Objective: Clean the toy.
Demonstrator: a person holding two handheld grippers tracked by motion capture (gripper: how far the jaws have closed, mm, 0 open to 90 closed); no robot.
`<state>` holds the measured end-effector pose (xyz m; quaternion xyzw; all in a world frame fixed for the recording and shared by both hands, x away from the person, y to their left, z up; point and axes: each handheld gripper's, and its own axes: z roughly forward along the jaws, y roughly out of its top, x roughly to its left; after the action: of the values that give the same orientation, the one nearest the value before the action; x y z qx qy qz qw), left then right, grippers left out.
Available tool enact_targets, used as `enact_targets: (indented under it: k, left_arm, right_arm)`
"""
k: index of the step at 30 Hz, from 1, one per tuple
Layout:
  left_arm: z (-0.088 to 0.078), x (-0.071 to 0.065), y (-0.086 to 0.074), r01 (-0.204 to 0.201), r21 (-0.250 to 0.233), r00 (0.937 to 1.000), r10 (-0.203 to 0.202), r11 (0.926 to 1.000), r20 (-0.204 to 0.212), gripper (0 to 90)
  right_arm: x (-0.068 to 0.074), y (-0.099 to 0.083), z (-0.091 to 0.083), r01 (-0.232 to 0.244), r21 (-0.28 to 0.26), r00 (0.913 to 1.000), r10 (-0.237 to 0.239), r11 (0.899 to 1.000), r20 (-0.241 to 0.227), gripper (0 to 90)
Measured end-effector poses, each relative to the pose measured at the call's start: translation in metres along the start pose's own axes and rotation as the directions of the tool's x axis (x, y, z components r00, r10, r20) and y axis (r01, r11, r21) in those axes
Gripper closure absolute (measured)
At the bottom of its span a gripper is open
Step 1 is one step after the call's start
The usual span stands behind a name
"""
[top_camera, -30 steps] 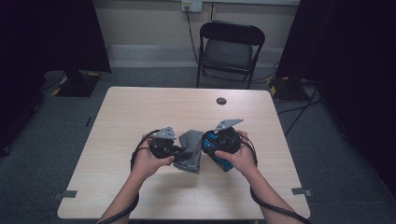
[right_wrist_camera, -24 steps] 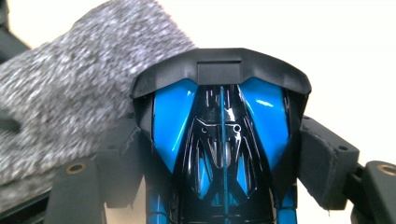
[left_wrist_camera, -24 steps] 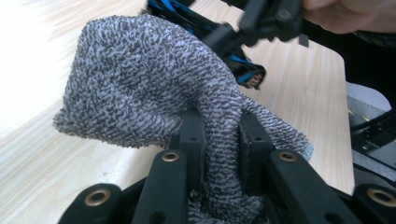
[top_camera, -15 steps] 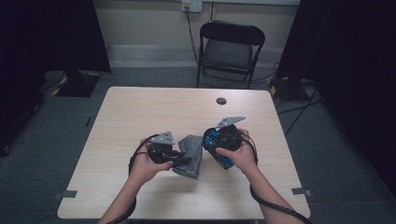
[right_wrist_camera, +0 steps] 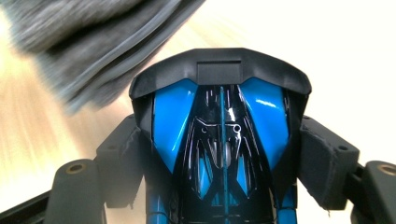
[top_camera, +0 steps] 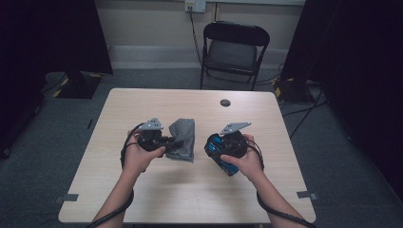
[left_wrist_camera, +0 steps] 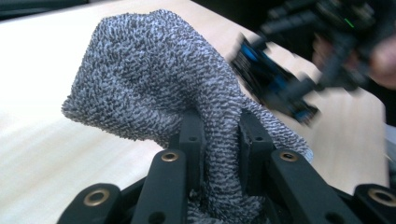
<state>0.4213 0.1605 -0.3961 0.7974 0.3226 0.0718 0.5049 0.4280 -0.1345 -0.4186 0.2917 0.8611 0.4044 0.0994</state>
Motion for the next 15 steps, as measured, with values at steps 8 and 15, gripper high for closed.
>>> enact_targets:
  k: [8, 15]
  left_arm:
    - [0.016, 0.004, 0.014, 0.023, -0.018, 0.9984, -0.024, 0.9996, -0.05, 74.8]
    - [0.034, -0.002, 0.016, 0.03, -0.025, 0.9986, -0.031, 0.9992, -0.042, 74.8]
  right_arm:
    - [0.013, 0.0, 0.005, 0.022, -0.004, 0.9991, -0.022, 1.0, -0.036, 25.3]
    - [0.021, 0.001, 0.009, 0.04, -0.004, 0.9969, -0.04, 0.999, -0.068, 25.3]
